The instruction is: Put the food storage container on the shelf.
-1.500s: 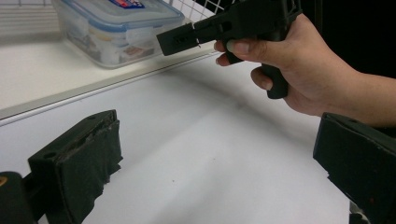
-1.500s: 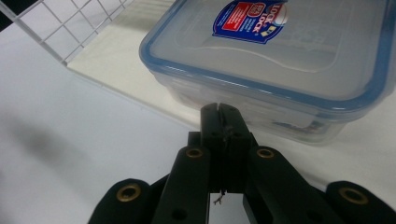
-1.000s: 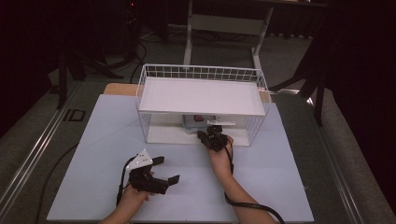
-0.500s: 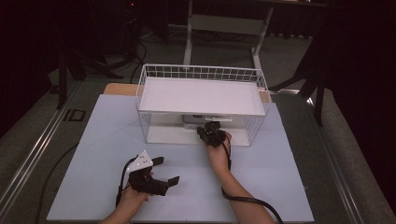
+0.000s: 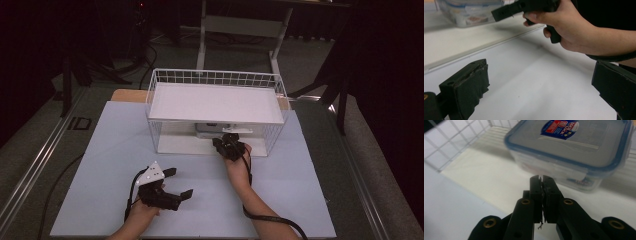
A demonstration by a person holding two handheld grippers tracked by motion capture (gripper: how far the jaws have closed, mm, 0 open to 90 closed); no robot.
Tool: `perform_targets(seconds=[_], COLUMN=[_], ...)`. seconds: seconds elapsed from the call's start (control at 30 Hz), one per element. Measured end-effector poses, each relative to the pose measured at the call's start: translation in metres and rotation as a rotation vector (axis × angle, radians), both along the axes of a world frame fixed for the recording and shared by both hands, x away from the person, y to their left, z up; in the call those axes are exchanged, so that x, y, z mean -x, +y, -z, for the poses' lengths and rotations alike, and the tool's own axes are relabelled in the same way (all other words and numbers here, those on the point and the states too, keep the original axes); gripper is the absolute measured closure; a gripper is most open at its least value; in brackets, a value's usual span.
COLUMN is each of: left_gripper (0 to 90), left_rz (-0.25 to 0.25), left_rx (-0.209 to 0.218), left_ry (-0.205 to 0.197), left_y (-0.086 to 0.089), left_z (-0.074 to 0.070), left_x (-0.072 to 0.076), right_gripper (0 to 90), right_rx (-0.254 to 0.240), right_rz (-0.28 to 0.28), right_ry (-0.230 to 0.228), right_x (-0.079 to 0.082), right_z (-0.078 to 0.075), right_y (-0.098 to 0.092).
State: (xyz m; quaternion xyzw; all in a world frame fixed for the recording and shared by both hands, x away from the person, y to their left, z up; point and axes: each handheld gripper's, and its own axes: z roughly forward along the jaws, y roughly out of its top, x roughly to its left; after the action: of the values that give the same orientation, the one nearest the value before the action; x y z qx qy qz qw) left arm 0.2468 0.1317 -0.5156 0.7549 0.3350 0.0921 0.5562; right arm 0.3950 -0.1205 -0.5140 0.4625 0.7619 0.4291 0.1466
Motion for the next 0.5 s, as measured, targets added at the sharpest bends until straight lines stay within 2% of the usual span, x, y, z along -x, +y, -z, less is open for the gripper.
perform_targets(seconds=[0.17,0.3,0.5], left_gripper=[2.0,2.0,2.0], left_rz=[0.004,0.005,0.018], left_rx=[-0.005,-0.010,-0.006], left_ry=[-0.027,-0.034,-0.040], left_y=[-0.002,-0.004,-0.006], left_z=[-0.002,-0.002,-0.006], left_x=[0.000,0.000,0.002], right_gripper=[77.0,67.1,36.5], right_rx=[0.012,0.004,-0.039], right_rz=[-0.047,-0.079,-0.072], right_ry=[-0.070,-0.089,-0.097], right_x=[0.019,0.033,0.051], right_z=[-0.008,-0.015,-0.022], right_y=[-0.007,-0.009,-0.016])
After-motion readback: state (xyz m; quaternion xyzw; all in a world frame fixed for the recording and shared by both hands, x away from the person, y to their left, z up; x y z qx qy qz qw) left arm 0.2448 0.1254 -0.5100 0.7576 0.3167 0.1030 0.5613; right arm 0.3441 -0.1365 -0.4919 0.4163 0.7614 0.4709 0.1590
